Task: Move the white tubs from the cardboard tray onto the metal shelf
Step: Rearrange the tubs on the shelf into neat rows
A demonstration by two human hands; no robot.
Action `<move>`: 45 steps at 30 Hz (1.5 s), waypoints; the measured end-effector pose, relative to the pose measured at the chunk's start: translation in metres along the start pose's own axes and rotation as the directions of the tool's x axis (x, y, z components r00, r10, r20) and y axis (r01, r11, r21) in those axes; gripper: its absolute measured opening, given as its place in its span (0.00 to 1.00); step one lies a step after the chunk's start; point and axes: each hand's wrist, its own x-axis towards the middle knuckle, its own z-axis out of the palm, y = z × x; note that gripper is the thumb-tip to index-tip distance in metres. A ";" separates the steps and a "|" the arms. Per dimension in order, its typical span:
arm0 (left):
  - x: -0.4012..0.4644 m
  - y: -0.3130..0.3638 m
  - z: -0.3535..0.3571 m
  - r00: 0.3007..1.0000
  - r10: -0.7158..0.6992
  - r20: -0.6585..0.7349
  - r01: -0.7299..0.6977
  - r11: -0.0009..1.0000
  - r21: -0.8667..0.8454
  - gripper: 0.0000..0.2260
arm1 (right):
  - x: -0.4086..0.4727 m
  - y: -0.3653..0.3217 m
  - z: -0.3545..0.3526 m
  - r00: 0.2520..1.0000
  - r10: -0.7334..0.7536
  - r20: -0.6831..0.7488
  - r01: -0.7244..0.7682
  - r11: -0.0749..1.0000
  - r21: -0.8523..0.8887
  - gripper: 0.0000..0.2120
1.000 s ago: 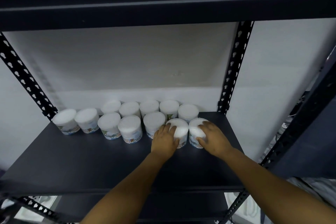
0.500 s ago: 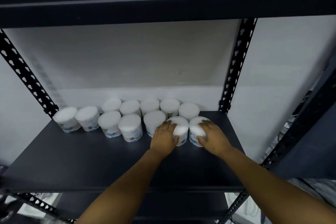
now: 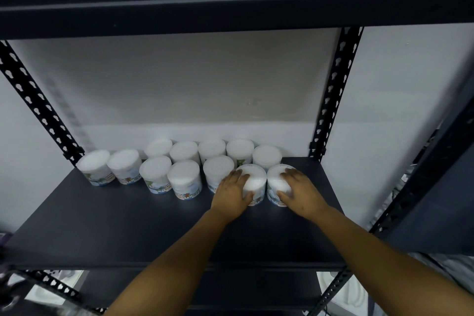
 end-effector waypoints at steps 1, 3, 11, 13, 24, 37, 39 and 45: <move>-0.001 0.001 -0.001 1.000 0.002 -0.012 -0.002 1.000 -0.006 0.26 | 0.000 -0.001 -0.001 1.000 -0.007 -0.014 0.007 1.000 -0.001 0.29; -0.001 0.003 -0.005 0.999 0.000 -0.033 0.000 1.000 -0.008 0.27 | 0.001 -0.005 -0.004 0.999 -0.026 -0.034 0.026 1.000 -0.011 0.29; 0.010 -0.009 -0.028 0.999 -0.046 -0.026 0.048 0.997 0.067 0.30 | 0.034 -0.028 -0.015 1.000 0.008 0.001 -0.008 0.998 -0.058 0.33; 0.014 -0.016 -0.034 0.999 -0.043 -0.014 0.043 0.996 0.073 0.31 | 0.048 -0.035 -0.017 0.996 0.075 0.052 -0.072 0.996 -0.047 0.35; 0.036 -0.058 -0.052 0.971 -0.149 0.189 0.125 0.983 0.131 0.40 | 0.103 -0.042 -0.021 0.956 0.191 0.221 -0.179 0.981 -0.074 0.38; 0.052 -0.064 -0.054 0.963 -0.113 0.244 0.066 0.979 0.195 0.39 | 0.132 -0.036 -0.015 0.922 0.237 0.307 -0.226 0.972 -0.069 0.40; 0.053 -0.065 -0.054 0.961 -0.112 0.254 0.063 0.979 0.196 0.39 | 0.131 -0.035 -0.013 0.924 0.243 0.296 -0.232 0.970 -0.073 0.40; 0.056 -0.066 -0.054 0.937 -0.181 0.299 0.129 0.974 0.186 0.40 | 0.125 -0.034 -0.010 0.951 0.222 0.216 -0.223 0.975 -0.023 0.37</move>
